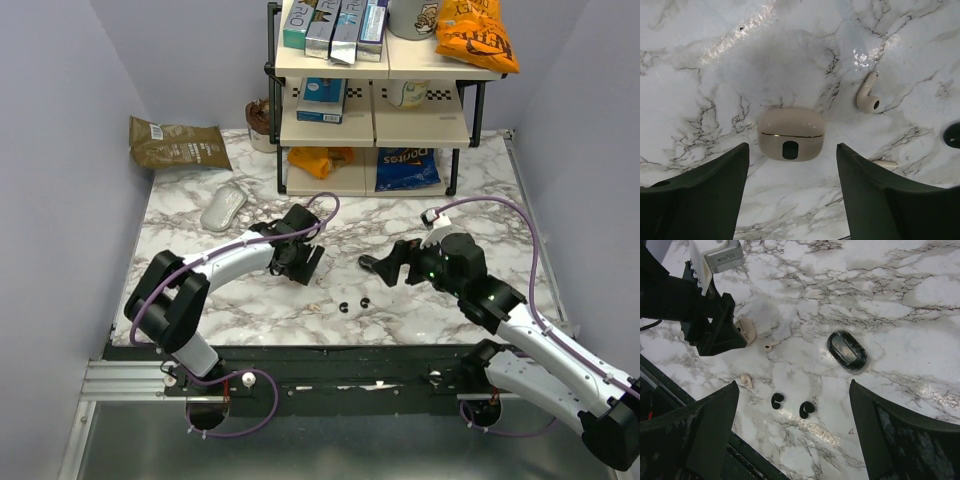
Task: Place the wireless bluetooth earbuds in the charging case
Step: Pick up the charging case at the center of the board, then open the charging case, then adjust the charging case.
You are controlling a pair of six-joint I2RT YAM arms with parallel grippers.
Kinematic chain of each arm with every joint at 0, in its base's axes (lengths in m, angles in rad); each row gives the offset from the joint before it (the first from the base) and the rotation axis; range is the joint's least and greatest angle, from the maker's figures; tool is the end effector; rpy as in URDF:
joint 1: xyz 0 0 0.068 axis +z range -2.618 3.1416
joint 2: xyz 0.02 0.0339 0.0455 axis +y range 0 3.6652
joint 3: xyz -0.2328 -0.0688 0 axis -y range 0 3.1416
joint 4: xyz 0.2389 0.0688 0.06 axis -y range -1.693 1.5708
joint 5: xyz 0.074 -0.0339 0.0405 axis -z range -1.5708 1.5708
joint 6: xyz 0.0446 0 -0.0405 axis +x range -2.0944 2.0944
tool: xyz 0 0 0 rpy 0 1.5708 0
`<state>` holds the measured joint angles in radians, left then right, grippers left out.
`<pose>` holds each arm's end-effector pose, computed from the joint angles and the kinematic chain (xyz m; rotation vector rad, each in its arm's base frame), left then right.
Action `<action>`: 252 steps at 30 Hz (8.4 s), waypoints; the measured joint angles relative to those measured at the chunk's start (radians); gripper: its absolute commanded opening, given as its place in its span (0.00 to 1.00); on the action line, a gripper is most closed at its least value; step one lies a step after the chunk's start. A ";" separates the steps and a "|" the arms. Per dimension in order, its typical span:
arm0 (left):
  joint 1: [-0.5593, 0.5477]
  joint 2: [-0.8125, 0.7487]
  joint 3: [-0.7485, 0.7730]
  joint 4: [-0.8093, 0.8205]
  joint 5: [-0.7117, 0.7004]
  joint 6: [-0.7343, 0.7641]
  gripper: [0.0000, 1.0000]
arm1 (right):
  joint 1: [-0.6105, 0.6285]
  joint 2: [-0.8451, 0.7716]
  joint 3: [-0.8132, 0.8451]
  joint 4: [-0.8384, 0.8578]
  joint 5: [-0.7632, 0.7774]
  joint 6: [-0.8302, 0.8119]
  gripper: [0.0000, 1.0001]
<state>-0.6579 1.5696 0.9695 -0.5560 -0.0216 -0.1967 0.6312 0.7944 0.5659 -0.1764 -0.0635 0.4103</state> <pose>0.2368 -0.1818 0.1524 0.6219 2.6762 -0.2125 0.1695 0.1274 0.2372 -0.2687 2.0330 0.7291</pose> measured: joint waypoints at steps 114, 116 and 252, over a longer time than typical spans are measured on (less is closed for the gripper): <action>-0.366 -0.616 -0.529 1.017 0.050 0.425 0.00 | 0.127 0.272 0.351 -0.174 -0.078 -0.048 0.93; -0.365 -0.620 -0.530 1.017 0.048 0.425 0.00 | 0.127 0.271 0.351 -0.177 -0.074 -0.048 0.93; -0.066 -0.489 -0.291 0.924 0.920 -0.053 0.54 | 0.129 0.270 0.527 -0.267 -0.468 -0.534 0.01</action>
<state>-0.7238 1.0801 0.6785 0.3683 0.8986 -0.2501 0.7605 1.0645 1.0927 -0.4435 -0.5312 -0.1242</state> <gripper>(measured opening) 0.595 0.203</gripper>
